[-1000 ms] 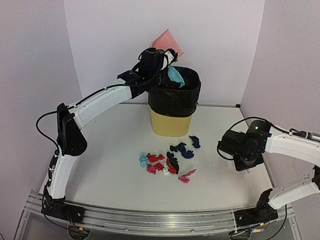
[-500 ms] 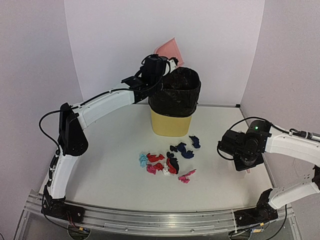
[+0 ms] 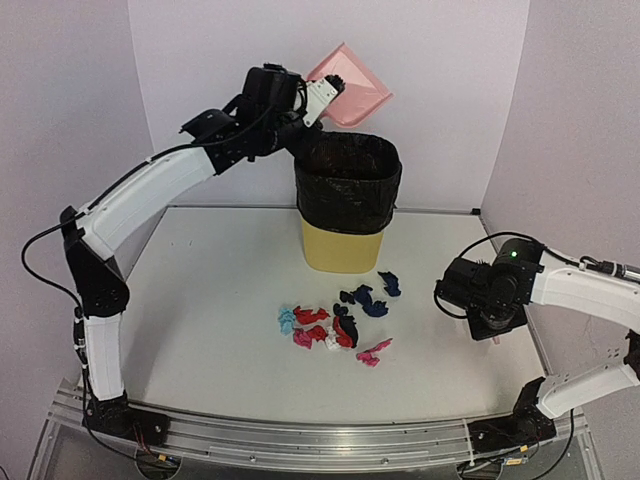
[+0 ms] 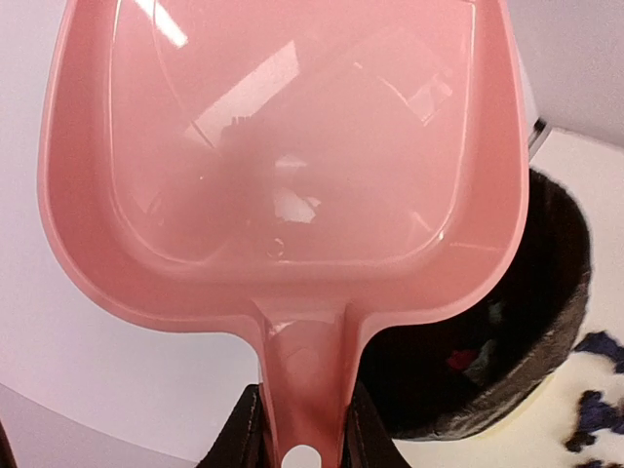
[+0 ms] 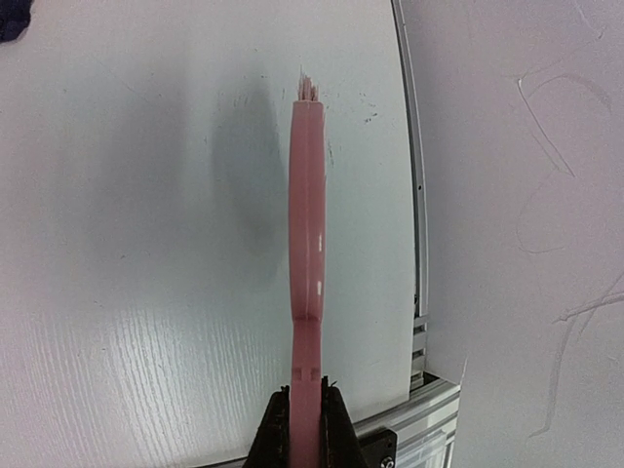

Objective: Sweep away the paper scraps from the table

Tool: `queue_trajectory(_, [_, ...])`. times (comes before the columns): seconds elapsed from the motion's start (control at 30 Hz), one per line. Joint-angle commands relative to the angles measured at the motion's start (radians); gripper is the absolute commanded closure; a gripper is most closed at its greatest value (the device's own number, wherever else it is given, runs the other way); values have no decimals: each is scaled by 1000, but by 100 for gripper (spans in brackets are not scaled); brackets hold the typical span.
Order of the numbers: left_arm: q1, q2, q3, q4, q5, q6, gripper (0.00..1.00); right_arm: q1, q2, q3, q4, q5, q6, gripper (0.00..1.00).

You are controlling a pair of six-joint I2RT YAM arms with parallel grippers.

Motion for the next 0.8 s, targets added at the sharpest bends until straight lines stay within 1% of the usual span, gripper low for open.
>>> queue_trajectory(0.0, [1, -201, -62, -127, 160, -197, 100, -4, 0, 65, -20, 46, -15, 100])
queue_trajectory(0.1, [-4, -291, -155, -207, 204, -291, 100, -4, 18, 88, -20, 60, -33, 100])
queue_trajectory(0.17, [-6, -350, -243, -244, 241, -359, 100, -4, 33, 105, -20, 69, -47, 100])
queue_trajectory(0.33, [-17, -541, -525, -282, 333, -575, 100, -4, 76, 152, -16, 89, -77, 100])
queue_trajectory(0.5, [-21, -676, -810, -367, 352, -761, 100, -47, 86, 177, 7, 88, -126, 100])
queue_trajectory(0.57, [-22, -713, -890, -421, 388, -818, 100, -62, 78, 178, 47, 66, -167, 100])
queue_trajectory(0.63, [-22, -741, -975, -462, 401, -891, 100, -71, 68, 167, 120, 30, -245, 100])
queue_trajectory(0.7, [-23, -770, -1061, -476, 448, -931, 100, -91, 63, 146, 221, -25, -324, 100])
queue_trajectory(0.77, [-23, -783, -1130, -506, 484, -968, 100, -124, 76, 131, 311, -112, -416, 100])
